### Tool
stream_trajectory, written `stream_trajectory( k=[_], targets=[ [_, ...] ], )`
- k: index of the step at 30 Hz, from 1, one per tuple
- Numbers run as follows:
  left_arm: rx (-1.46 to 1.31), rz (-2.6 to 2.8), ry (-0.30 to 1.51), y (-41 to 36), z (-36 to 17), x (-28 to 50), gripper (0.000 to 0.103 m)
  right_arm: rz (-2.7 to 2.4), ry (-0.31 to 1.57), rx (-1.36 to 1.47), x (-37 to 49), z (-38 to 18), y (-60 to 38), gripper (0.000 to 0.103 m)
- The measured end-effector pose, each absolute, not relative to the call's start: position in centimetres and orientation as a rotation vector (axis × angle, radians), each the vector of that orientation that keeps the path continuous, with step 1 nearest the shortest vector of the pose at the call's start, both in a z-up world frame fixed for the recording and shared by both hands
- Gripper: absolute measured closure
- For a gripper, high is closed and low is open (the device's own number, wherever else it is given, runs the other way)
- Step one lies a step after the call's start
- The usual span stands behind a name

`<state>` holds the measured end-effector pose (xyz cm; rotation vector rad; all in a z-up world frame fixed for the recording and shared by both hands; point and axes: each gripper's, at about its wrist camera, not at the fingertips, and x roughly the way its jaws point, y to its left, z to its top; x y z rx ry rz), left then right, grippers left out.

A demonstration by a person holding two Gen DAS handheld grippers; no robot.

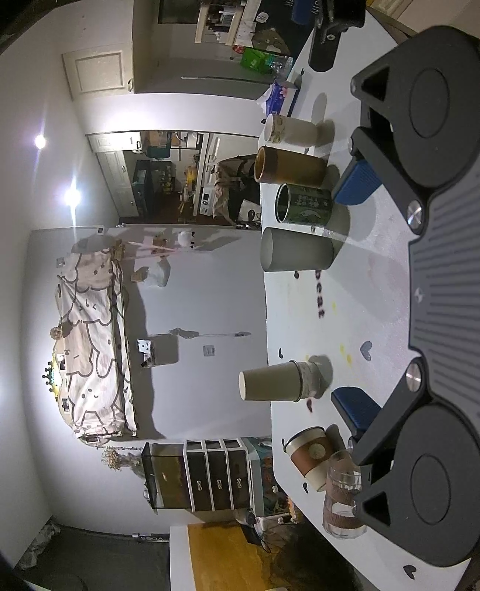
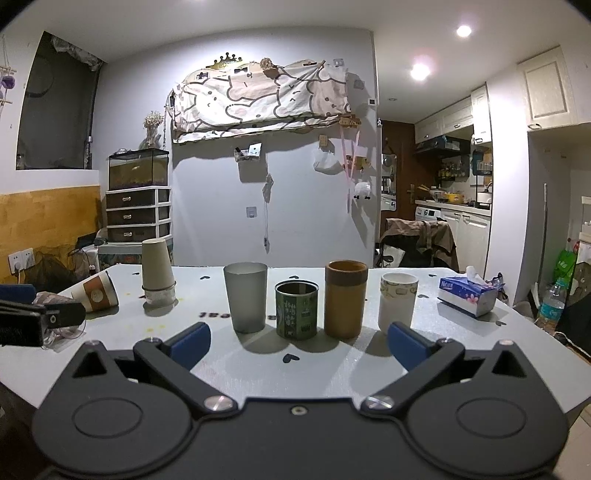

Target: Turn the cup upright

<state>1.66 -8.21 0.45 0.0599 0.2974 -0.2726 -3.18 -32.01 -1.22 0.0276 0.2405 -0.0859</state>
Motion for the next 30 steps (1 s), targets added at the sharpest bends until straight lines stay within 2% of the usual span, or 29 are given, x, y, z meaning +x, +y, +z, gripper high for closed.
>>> stream_trajectory(
  k=[30],
  targets=[
    [0.058,-0.271,0.316,-8.02,-0.04,1.42,0.0,-0.07,0.243,0.02,-3.12,-1.17,-31.36,0.0]
  ],
)
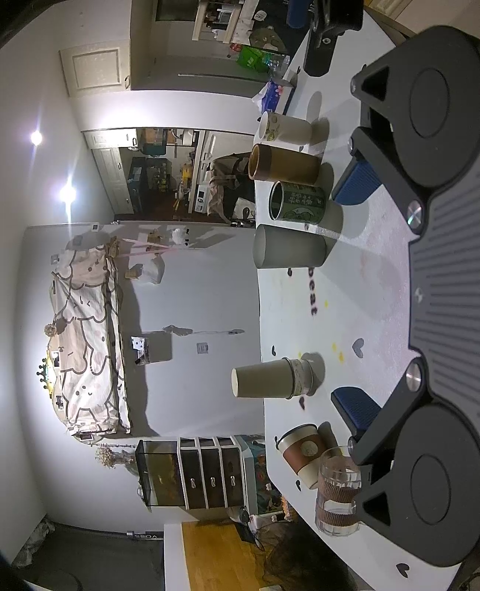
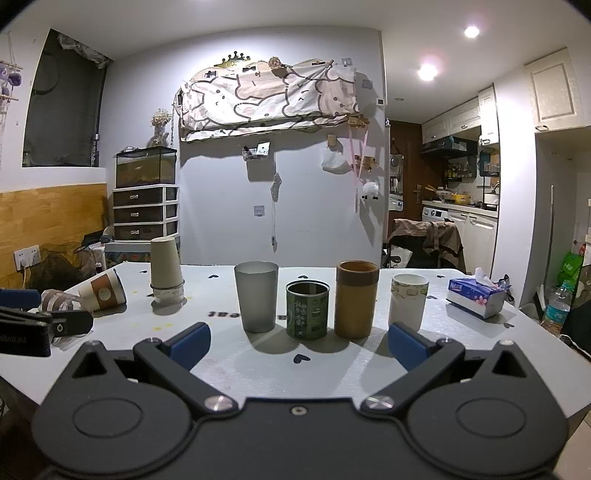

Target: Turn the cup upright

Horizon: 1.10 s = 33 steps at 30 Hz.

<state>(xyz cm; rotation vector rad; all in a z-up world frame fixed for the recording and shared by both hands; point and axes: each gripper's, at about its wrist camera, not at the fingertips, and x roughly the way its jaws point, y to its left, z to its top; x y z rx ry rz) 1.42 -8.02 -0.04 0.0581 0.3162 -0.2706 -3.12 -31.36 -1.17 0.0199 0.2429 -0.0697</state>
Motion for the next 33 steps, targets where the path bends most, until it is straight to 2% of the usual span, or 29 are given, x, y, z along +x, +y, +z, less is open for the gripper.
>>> stream_trajectory(
  k=[33],
  targets=[
    [0.057,-0.266,0.318,-7.81,-0.02,1.46,0.0,-0.07,0.243,0.02,-3.12,-1.17,-31.38,0.0]
  ],
)
